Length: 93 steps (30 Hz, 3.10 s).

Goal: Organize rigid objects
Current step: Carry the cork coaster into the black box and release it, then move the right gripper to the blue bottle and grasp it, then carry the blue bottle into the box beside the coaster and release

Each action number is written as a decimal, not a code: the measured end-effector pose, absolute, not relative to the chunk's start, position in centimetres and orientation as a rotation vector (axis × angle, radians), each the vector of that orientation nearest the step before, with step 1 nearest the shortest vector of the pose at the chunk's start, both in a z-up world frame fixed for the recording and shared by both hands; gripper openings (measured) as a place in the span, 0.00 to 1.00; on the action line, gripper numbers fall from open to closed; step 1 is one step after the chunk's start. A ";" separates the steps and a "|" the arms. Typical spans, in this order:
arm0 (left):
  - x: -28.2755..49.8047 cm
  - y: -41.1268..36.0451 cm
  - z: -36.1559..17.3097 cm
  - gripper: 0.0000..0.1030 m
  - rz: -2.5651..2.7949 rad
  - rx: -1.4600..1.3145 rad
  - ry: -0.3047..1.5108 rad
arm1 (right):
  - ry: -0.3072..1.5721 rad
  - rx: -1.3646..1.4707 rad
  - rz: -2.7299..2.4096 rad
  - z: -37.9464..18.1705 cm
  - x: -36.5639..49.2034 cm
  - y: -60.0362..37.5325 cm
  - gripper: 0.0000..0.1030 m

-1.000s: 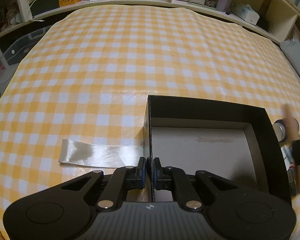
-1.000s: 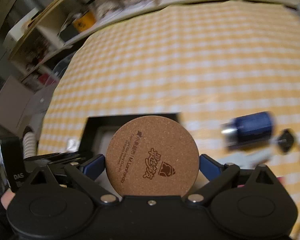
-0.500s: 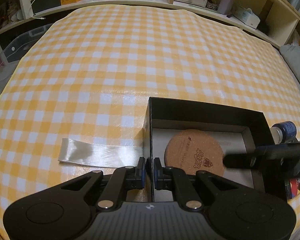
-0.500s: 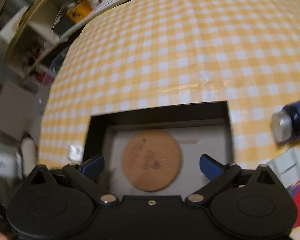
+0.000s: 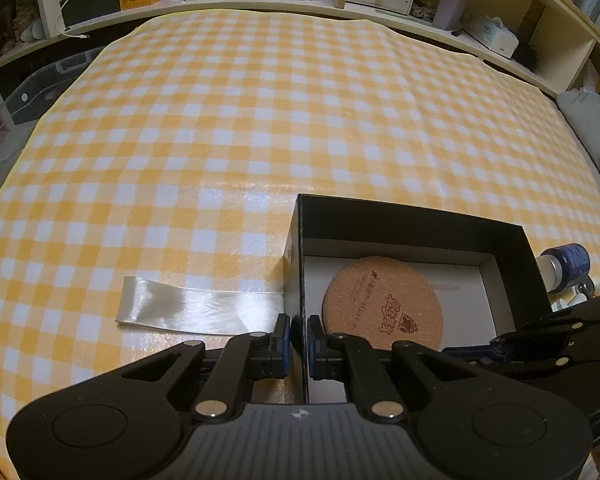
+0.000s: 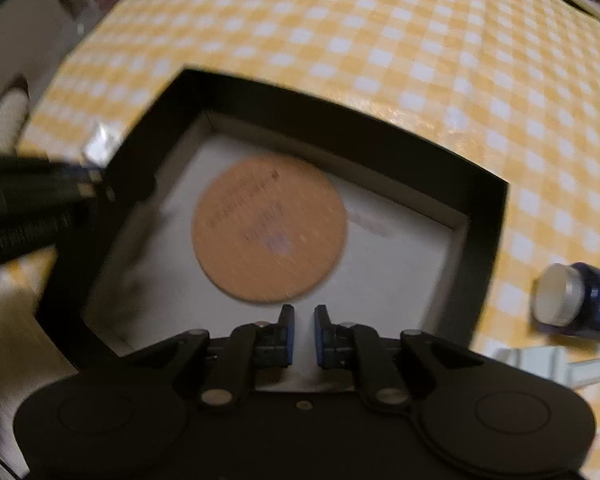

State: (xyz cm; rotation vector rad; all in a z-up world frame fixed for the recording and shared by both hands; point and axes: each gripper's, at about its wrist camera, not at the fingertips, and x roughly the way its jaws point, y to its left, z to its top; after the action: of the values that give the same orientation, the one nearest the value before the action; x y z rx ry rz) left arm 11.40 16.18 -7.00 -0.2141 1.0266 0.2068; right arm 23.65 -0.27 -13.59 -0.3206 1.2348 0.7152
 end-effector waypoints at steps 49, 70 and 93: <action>16.2 14.4 -7.9 0.07 0.169 -0.105 0.985 | 0.951 -0.091 0.464 -10.7 32.3 -17.6 1.00; 15.7 14.8 -8.0 0.07 0.165 -0.110 0.990 | 1.051 -0.223 0.482 -15.5 35.1 -14.5 0.91; 16.0 14.8 -8.2 0.07 0.167 -0.113 0.993 | 0.986 0.102 0.565 -5.9 27.8 -9.0 0.91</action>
State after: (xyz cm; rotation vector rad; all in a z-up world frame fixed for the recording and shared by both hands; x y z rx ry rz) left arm 15.95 14.79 -8.18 -0.1132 0.9931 0.1666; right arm 27.81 -9.01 -5.91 0.1020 0.9865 0.5652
